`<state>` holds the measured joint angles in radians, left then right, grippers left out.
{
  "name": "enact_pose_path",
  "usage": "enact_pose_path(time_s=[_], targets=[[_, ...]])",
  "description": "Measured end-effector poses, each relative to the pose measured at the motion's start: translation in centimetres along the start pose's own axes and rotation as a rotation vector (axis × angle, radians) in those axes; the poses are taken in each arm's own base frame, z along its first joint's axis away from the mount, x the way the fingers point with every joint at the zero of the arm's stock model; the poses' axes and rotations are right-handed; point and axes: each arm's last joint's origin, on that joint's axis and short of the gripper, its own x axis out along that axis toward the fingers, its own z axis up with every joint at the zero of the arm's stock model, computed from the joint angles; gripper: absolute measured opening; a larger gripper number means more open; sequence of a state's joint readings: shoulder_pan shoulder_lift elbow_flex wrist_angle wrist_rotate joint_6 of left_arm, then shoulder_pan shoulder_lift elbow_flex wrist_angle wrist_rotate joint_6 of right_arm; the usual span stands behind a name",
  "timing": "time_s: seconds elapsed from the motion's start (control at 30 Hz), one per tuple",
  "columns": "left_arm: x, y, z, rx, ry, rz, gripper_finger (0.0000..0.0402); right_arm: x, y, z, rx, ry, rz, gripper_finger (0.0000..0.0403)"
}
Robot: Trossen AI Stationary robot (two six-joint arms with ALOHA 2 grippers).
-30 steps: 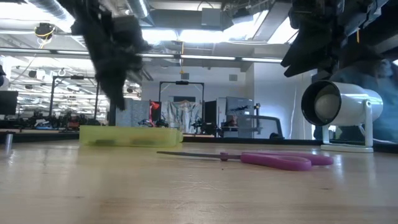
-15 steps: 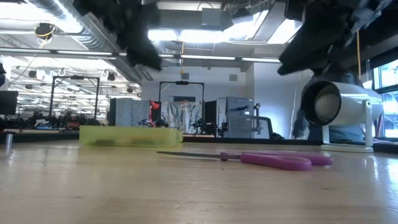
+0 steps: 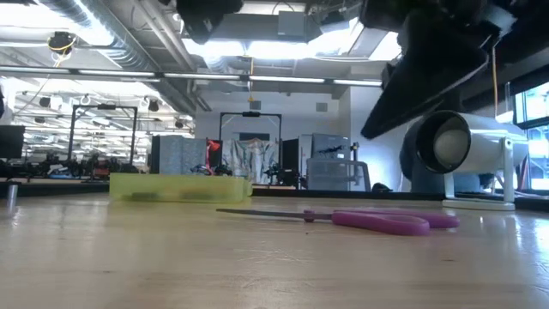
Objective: Pick & place school supplies into a supply box
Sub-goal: Put the violet scissors into the yellow supply box
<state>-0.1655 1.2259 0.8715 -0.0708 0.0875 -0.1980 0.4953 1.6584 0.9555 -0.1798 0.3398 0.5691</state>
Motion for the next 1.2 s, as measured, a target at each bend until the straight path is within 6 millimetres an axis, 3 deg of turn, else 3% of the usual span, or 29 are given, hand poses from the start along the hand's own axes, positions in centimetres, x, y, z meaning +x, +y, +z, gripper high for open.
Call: enact_pose_path(time_s=[0.23,0.6,0.83,1.2], targets=[[0.1,-1.5,-0.4,-0.012,0.02,-0.035,0.0154,1.3,1.4,0.6,-0.076,0.144,0.062,0.0157],[0.1,-1.8,-0.5,0.01,-0.015,0.114,0.0156,1.2,1.0,0.6,-0.037,0.142,-0.02,0.0237],[0.1,-1.6,-0.5,0.013,-0.032,0.185,0.0153,1.3,0.3,0.1,-0.008,0.175,-0.101,0.0228],[0.1,-1.5,-0.4,0.013,-0.035,0.201,0.0153,4.1,0.3,-1.8,-0.032,0.245,-0.149,0.0208]])
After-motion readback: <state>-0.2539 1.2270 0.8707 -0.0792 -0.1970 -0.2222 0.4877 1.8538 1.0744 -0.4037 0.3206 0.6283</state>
